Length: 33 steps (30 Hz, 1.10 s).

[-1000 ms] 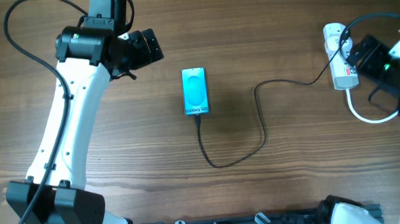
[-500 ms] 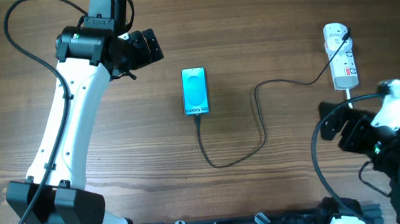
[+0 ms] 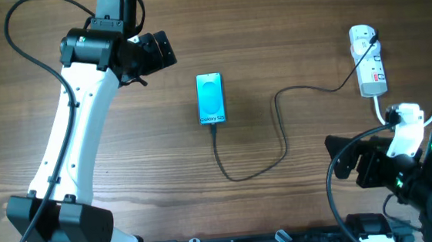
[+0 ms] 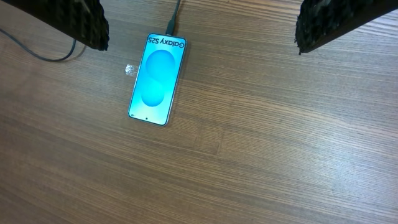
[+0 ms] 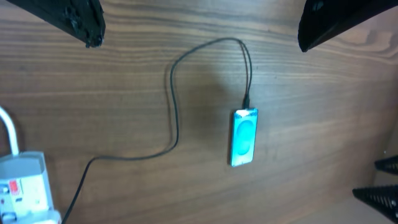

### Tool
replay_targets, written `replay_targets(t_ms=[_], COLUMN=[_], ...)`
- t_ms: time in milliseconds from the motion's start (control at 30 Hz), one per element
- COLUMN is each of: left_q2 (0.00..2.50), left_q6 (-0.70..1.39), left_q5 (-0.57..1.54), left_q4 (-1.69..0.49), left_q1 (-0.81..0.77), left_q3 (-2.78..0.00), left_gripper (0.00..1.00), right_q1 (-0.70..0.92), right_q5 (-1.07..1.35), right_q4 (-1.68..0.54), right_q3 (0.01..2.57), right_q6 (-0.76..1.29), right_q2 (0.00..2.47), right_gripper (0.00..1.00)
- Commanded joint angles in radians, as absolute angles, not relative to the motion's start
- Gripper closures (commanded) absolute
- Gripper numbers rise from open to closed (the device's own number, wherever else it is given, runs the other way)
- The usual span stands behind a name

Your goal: Plug charger to phone and switch on socket

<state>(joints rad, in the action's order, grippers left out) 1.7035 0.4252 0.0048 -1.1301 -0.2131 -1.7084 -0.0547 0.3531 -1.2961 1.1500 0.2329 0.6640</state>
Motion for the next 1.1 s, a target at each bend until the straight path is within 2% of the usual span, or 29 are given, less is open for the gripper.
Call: replay_targets(t_ms=[0, 33, 400, 467, 733, 967, 1067], left_q2=[1.709, 1.709, 1.709, 1.709, 1.709, 1.709, 1.709], left_q6=[0.434, 0.434, 0.434, 0.434, 0.434, 0.434, 0.434], left_q5=[-0.006, -0.006, -0.006, -0.006, -0.006, -0.006, -0.006], left_q4=[-1.131, -1.131, -1.131, -1.131, -1.131, -1.131, -1.131], left_q1=[-0.213, -0.213, -0.213, -0.213, -0.213, -0.213, -0.213], left_q3=[-1.705, -1.705, -1.705, -1.705, -1.705, -1.705, -1.705], left_gripper=[0.00, 0.00, 0.00, 0.00, 0.00, 0.00, 0.00], right_q1=[-0.050, -0.050, -0.050, -0.049, 0.038, 0.042, 0.042], right_q5=[0.371, 0.348, 0.201, 0.184, 0.184, 0.179, 0.175], right_q4=[-1.332, -1.330, -1.317, -1.269, -0.832, -0.512, -0.287], right_q3=[1.144, 1.144, 1.132, 1.107, 0.807, 0.525, 0.394], right_q6=[0.433, 0.480, 0.469, 0.369, 0.050, 0.026, 0.026], right_q2=[0.657, 0.657, 0.657, 0.638, 0.293, 0.146, 0.092], right_gripper=[0.00, 0.00, 0.00, 0.00, 0.00, 0.00, 0.00])
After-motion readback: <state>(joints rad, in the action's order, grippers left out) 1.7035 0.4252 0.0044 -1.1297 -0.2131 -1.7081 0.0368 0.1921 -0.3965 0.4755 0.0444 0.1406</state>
